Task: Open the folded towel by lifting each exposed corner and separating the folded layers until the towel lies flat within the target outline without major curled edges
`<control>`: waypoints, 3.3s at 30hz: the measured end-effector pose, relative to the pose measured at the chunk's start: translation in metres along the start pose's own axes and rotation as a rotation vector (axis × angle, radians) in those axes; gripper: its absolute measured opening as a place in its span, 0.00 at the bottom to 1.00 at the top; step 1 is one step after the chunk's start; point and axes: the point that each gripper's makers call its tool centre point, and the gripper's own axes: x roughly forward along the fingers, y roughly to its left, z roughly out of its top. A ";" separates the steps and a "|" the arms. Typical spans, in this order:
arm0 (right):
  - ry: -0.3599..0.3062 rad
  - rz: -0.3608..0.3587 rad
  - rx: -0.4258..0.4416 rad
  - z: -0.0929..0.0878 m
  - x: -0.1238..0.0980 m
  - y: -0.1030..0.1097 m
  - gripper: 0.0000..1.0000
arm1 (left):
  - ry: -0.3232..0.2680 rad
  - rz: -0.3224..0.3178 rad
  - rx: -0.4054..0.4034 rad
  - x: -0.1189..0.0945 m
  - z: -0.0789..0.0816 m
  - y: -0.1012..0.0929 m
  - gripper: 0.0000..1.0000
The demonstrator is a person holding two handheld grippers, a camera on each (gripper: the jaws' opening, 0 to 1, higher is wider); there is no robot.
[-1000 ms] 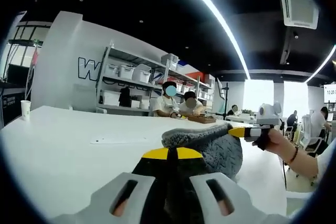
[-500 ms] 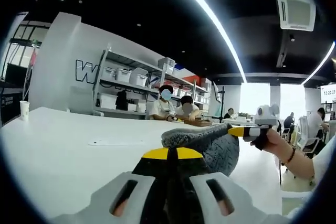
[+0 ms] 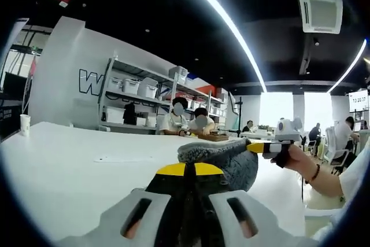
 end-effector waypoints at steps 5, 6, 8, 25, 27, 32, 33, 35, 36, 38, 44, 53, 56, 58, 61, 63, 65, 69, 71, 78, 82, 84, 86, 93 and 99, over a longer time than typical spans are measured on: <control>-0.006 0.009 0.017 -0.003 -0.005 0.005 0.00 | -0.005 -0.005 -0.006 -0.005 -0.002 -0.003 0.01; -0.005 0.012 0.020 -0.003 -0.006 0.005 0.00 | -0.006 -0.006 -0.007 -0.005 -0.002 -0.003 0.01; -0.005 0.014 0.014 -0.003 -0.007 0.007 0.00 | -0.003 -0.010 -0.003 -0.007 -0.003 -0.005 0.01; -0.014 0.042 0.004 -0.006 -0.022 0.025 0.00 | -0.008 -0.037 0.020 -0.027 -0.007 -0.019 0.01; -0.015 0.042 0.003 -0.007 -0.024 0.026 0.00 | -0.012 -0.048 0.013 -0.030 -0.007 -0.021 0.01; -0.013 0.046 0.013 -0.009 -0.028 0.029 0.00 | -0.013 -0.055 0.020 -0.034 -0.007 -0.025 0.02; -0.016 0.051 0.020 -0.010 -0.029 0.030 0.00 | -0.013 -0.055 0.021 -0.035 -0.007 -0.026 0.02; -0.016 0.050 0.016 -0.010 -0.030 0.030 0.00 | -0.012 -0.061 0.053 -0.036 -0.007 -0.029 0.02; -0.016 0.051 0.018 -0.010 -0.031 0.031 0.00 | -0.010 -0.060 0.060 -0.037 -0.008 -0.030 0.02; -0.021 0.056 0.018 -0.010 -0.033 0.032 0.00 | -0.019 -0.066 0.049 -0.041 -0.008 -0.033 0.02; -0.019 0.065 0.008 -0.012 -0.039 0.039 0.00 | -0.020 -0.070 0.054 -0.047 -0.011 -0.035 0.02; -0.019 0.077 0.020 -0.022 -0.048 0.044 0.00 | -0.019 -0.087 0.059 -0.057 -0.019 -0.043 0.02; -0.016 0.076 0.014 -0.026 -0.051 0.045 0.00 | -0.015 -0.091 0.059 -0.060 -0.023 -0.047 0.02; -0.014 0.080 0.016 -0.027 -0.052 0.046 0.00 | -0.016 -0.094 0.055 -0.062 -0.024 -0.048 0.02; -0.008 0.083 0.012 -0.030 -0.054 0.048 0.00 | -0.014 -0.094 0.052 -0.065 -0.027 -0.050 0.02; -0.006 0.082 0.008 -0.032 -0.056 0.049 0.00 | -0.012 -0.098 0.051 -0.067 -0.029 -0.051 0.02; -0.001 0.090 0.016 -0.036 -0.059 0.050 0.00 | -0.008 -0.099 0.056 -0.068 -0.031 -0.053 0.02; 0.005 0.092 0.017 -0.040 -0.062 0.051 0.00 | 0.004 -0.105 0.056 -0.069 -0.034 -0.055 0.02; 0.009 0.089 0.013 -0.042 -0.062 0.052 0.00 | 0.007 -0.106 0.055 -0.070 -0.036 -0.056 0.02; 0.015 0.090 0.026 -0.050 -0.066 0.054 0.00 | 0.021 -0.109 0.058 -0.074 -0.043 -0.060 0.02; 0.026 0.092 0.031 -0.056 -0.068 0.055 0.00 | 0.028 -0.111 0.052 -0.078 -0.048 -0.063 0.02; 0.029 0.094 0.030 -0.058 -0.069 0.056 0.00 | 0.032 -0.109 0.050 -0.080 -0.050 -0.063 0.02; 0.031 0.095 0.034 -0.060 -0.070 0.057 0.00 | 0.031 -0.113 0.042 -0.082 -0.053 -0.066 0.02; 0.050 0.086 0.021 -0.069 -0.076 0.060 0.00 | 0.042 -0.126 0.042 -0.089 -0.061 -0.072 0.02; 0.053 0.089 0.032 -0.075 -0.081 0.064 0.00 | 0.052 -0.124 0.066 -0.094 -0.065 -0.078 0.02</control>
